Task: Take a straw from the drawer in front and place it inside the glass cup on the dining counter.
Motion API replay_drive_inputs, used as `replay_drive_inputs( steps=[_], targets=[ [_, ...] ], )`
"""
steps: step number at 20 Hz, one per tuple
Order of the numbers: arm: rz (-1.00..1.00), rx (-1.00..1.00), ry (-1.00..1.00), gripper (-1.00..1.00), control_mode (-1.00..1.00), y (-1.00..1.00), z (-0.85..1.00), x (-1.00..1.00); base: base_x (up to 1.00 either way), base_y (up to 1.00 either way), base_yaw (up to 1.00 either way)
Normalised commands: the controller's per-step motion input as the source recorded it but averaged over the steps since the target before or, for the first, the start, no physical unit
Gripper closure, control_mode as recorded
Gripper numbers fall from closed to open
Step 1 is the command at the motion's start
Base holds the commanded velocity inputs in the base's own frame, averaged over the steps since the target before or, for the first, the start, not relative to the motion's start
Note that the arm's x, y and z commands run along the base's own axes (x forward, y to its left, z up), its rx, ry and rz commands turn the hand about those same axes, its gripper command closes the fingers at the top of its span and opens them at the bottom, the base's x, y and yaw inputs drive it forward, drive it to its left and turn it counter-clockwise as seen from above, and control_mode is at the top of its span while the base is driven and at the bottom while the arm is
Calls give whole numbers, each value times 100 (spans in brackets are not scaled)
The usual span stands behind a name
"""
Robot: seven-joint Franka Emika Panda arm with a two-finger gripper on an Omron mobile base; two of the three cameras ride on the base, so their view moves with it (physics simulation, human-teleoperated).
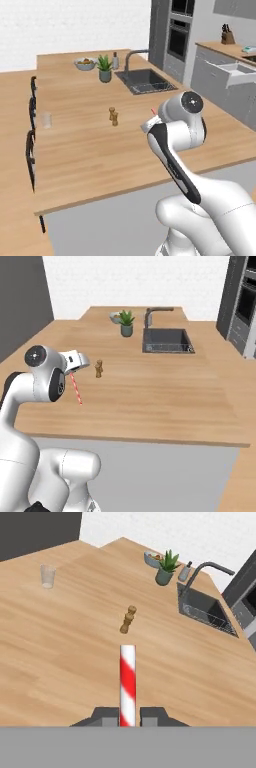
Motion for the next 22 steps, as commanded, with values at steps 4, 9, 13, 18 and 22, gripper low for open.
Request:
replay_drive_inputs(
  steps=[4, 9, 13, 18, 22],
  targets=[
    [0, 0, 0, 100, 100, 0, 0, 0, -21, 100, -31],
    [0, 0, 0, 100, 100, 0, 0, 0, -16, 100, -37],
    [0, 0, 0, 100, 100, 0, 0, 0, -11, 100, -41],
    [0, 0, 0, 100, 100, 0, 0, 0, -13, 100, -44],
    [0, 0, 0, 100, 100, 0, 0, 0, -8, 100, -48]
  ],
)
